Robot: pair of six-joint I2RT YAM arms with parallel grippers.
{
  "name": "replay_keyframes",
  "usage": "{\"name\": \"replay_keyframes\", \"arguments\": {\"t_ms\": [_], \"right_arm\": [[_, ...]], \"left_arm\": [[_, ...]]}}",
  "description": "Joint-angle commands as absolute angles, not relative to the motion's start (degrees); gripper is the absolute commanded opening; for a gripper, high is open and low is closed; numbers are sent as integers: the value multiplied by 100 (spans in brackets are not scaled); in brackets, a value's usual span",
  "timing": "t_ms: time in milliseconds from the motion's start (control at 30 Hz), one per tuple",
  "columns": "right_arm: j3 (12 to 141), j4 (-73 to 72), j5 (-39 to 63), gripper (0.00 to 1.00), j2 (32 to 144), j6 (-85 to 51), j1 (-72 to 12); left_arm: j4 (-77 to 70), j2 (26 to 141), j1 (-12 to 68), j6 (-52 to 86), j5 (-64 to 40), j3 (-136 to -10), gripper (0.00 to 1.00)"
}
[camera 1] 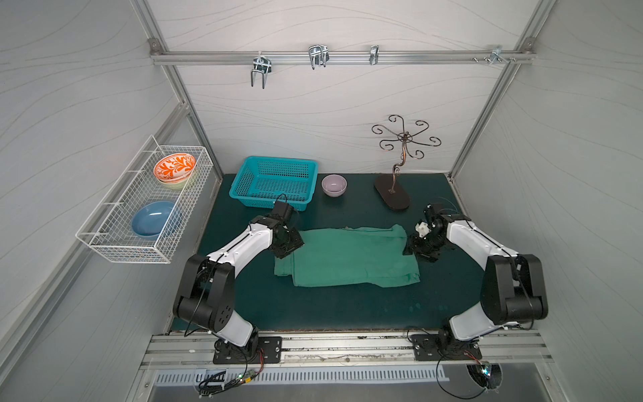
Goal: Roll up the long pants
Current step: Move the long pant to the center of the board, then fold the long pant at the center of the board.
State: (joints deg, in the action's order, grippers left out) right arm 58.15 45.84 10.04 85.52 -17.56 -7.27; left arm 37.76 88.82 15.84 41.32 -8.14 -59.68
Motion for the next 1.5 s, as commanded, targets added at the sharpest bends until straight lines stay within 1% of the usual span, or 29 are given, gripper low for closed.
{"name": "replay_keyframes", "arguments": {"t_ms": [0,100,267,433,567,700,867,967,1033,1100,1200,1300,1367,1467], "right_arm": [[6012,4430,853,73,7907,-1813,-779],[6014,4345,947,75,7840,-1836,-777],[5933,4245,1189,75,7971,-1874,-787],[5924,4210,1346,75,8011,-1869,-800],[5915,4210,1415,75,8000,-1902,-807],[5889,4228,1434,74,7933,-1927,-809],[5868,4245,1429,73,7899,-1929,-809],[5862,4226,1434,73,7901,-1949,-807],[5879,4228,1444,73,7916,-1952,-809],[5897,4228,1445,73,7927,-1956,-808],[5919,4228,1447,73,7939,-1954,-808],[5930,4228,1449,73,7960,-1961,-806],[5937,4221,1443,73,7972,-1965,-808],[5941,4208,1450,73,7980,-1961,-806]], "left_arm": [[4297,8653,1440,3674,-754,-6032,56],[4475,8204,1433,3383,-1061,-5597,57],[4188,7590,1441,3415,-1918,-4647,65],[3789,7506,1492,3559,-2272,-4141,70],[3247,7633,1494,3611,-2479,-3825,69],[2768,7980,1494,3601,-2746,-3658,64],[2656,8108,1494,3500,-2628,-3648,57],[2647,8147,1494,3480,-2588,-3595,45],[2650,8183,1494,3455,-2609,-3599,33],[2692,8166,1494,3430,-2610,-3625,22],[2780,8038,1499,3395,-2615,-3629,13],[2971,7882,1494,3362,-2570,-3663,10],[3113,7798,1494,3340,-2531,-3686,11],[3284,7739,1494,3344,-2438,-3744,22]]}}
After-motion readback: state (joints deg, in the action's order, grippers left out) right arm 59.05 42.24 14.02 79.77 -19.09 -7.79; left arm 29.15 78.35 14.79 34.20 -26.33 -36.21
